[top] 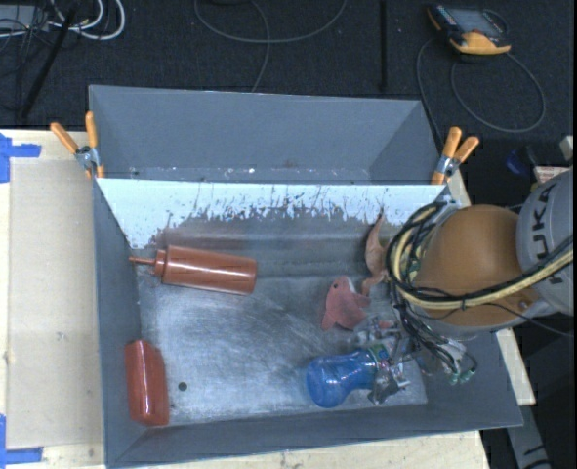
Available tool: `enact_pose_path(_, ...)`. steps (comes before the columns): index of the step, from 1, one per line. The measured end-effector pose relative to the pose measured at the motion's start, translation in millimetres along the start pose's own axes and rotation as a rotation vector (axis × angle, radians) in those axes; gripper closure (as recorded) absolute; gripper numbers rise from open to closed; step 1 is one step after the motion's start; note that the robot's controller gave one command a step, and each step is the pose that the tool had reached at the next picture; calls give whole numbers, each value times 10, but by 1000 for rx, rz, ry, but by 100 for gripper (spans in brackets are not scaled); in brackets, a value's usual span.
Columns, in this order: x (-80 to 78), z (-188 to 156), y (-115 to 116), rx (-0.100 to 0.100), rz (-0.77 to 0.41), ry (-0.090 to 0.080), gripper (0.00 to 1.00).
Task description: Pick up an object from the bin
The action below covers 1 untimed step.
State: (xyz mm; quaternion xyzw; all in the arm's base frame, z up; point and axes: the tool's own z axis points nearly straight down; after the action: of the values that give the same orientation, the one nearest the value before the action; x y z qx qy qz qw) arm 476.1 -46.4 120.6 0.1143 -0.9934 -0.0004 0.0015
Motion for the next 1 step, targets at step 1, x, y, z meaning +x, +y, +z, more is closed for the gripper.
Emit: enact_pose_path(1,-10,-151,-6,0,0,0,100)
